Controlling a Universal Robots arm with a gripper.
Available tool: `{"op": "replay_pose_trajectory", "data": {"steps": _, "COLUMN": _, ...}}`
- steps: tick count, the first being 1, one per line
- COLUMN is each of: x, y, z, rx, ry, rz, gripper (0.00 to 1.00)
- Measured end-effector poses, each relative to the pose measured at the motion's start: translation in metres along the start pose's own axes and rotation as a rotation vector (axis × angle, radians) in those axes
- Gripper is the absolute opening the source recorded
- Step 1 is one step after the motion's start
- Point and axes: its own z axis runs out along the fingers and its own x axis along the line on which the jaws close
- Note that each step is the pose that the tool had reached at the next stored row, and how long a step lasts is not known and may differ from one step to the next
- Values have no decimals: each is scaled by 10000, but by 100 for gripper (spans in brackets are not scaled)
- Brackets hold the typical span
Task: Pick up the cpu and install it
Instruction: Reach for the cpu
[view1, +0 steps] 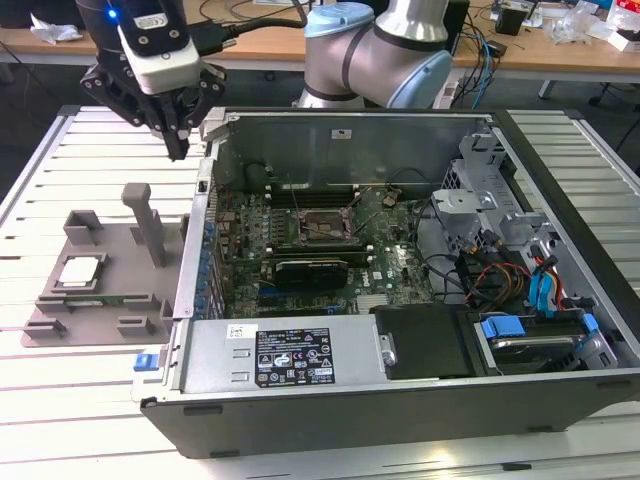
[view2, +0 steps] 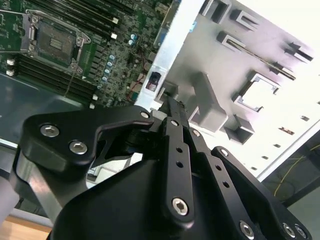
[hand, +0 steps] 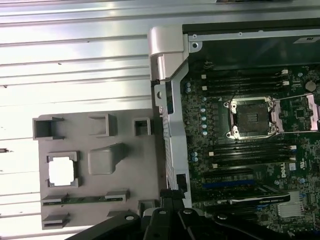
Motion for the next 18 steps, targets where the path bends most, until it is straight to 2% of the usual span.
{"op": "replay_pose_trajectory", "data": {"steps": 9, "x": 196, "y": 3, "z": -3, "rx": 1, "ry": 0, "rz": 0, "gripper": 11}}
{"op": "replay_pose_trajectory", "data": {"steps": 18, "x": 345, "y": -1, "z": 0, "rx": 0, "ry": -1, "rz": -1, "gripper": 11}}
